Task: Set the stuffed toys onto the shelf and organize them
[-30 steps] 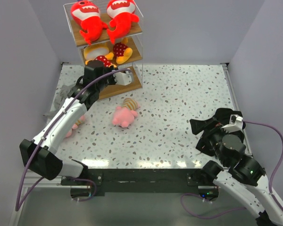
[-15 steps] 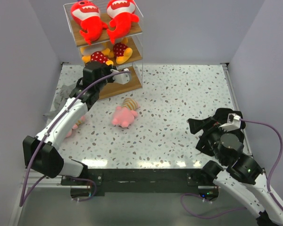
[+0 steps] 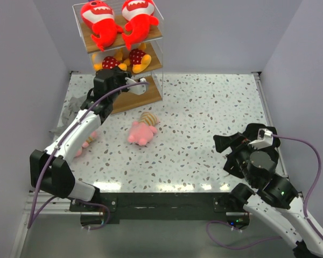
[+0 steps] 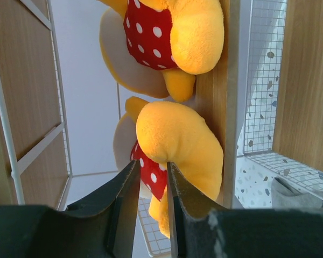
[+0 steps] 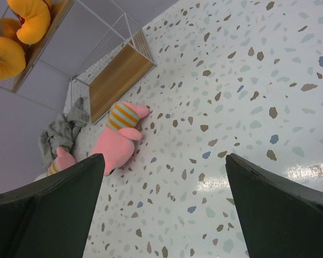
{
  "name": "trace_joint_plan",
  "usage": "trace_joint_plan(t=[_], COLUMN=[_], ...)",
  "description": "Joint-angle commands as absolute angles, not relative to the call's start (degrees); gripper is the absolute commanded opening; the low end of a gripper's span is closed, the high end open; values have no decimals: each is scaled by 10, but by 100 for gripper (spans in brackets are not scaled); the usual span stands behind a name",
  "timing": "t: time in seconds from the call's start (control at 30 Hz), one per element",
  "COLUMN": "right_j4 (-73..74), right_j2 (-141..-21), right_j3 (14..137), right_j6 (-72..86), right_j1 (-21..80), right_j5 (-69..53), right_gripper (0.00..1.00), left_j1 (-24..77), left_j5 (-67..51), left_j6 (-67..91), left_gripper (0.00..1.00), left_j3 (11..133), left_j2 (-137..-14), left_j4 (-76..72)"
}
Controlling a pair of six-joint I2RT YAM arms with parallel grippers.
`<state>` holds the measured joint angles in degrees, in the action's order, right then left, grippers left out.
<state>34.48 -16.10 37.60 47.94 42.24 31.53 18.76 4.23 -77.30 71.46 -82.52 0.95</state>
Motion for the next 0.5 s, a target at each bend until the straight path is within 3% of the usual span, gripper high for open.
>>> trace_joint_plan(t=[0.0, 0.2, 0.47], right_j4=[316, 313, 337], right_j2=[-171, -175, -203], right_j3=[380, 380, 393], right_j6=[466, 472, 504], right_j1=[421, 421, 421], right_j5=[320, 312, 294], right_gripper=[99, 99, 98], left_j1=[184, 184, 225], left_j5=[32, 16, -54], left_j6=[-784, -753, -584], left_gripper=[31, 35, 60], left_j3=[717, 707, 675], left_j2=[-822, -796, -723], left_j4=[-33, -45, -43])
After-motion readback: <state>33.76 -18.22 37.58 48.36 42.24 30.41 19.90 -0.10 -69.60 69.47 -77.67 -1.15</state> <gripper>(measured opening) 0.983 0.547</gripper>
